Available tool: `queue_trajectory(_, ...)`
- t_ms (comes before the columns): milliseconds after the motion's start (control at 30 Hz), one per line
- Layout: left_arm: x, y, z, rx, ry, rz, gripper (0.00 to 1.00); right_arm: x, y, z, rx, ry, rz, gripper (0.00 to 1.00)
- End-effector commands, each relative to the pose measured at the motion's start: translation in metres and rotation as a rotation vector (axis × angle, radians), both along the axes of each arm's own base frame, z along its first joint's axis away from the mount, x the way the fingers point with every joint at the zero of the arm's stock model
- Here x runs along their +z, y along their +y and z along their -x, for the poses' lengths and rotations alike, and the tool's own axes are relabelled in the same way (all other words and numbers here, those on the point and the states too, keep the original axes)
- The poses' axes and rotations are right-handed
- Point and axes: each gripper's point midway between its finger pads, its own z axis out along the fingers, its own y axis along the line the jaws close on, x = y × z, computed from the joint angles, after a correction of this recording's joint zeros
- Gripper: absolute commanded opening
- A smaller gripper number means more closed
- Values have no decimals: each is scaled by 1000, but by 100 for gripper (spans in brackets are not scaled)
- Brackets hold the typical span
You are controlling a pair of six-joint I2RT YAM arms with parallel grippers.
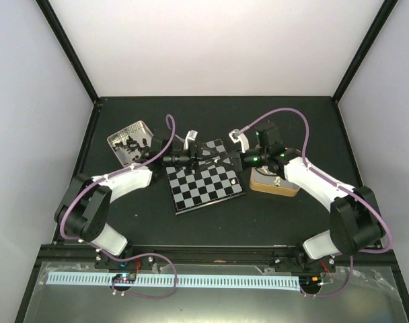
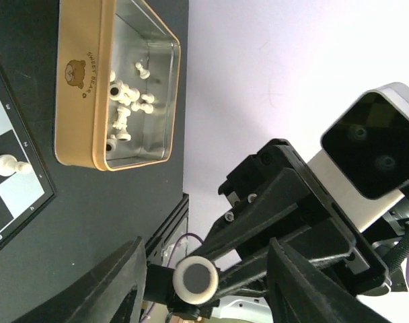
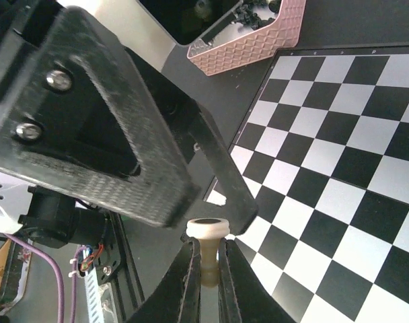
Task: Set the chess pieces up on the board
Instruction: Place the chess piece on the chessboard.
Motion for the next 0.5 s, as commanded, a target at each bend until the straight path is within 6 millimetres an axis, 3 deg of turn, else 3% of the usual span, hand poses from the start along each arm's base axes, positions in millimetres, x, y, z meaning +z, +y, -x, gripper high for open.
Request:
queue_trajectory(0,0,-7,1,-15,43,25,48,14,6,-4,10,-34,-38,7)
queue_trajectory(467,-1,-15,6,-41,105,55,8,16,9,-10,-26,8,-68,7)
